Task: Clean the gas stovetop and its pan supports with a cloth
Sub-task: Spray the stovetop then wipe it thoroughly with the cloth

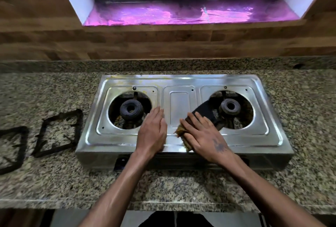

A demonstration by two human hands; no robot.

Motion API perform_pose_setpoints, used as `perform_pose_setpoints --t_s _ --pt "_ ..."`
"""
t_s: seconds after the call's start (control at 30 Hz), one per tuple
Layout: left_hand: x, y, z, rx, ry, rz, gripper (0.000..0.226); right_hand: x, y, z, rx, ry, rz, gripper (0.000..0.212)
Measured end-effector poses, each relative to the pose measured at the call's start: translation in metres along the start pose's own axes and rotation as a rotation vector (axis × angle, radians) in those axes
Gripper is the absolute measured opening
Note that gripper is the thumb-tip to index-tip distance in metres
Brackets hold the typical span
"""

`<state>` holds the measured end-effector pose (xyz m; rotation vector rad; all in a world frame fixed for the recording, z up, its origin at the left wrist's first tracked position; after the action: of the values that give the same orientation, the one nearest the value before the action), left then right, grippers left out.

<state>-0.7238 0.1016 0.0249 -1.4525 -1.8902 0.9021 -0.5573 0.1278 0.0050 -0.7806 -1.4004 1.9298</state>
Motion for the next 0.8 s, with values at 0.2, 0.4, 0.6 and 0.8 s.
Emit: perform_pose_setpoints --t_s 0.2,0.4,0.6,0.8 --pt "-0.012 -0.052 0.067 0.33 -0.066 -0.14 0.061 0.072 0.002 0.008 -0.012 0.197 -0.054 0.059" --pt "-0.003 -0.093 0.144 0.402 -0.16 -0.1 0.069 0.093 0.012 0.061 -0.057 0.051 -0.033 0.056" --pt "0.009 -0.099 0.163 0.434 -0.077 -0.075 0.07 0.148 0.001 0.029 -0.059 0.259 -0.119 0.056" --pt "0.009 -0.098 0.165 0.406 -0.067 -0.12 0.068 0.245 -0.006 0.062 -0.065 0.37 -0.124 0.058"
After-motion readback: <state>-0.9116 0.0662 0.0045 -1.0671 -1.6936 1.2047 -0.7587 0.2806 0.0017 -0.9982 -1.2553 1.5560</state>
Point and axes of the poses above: each hand's wrist, its own x-axis towards the middle knuckle, its own y-axis out of the palm, z = x × y, the point moved 9 cm from there along x, towards the middle knuckle, and after that the axes turned 1 degree about -z, right-handed, at the moved point
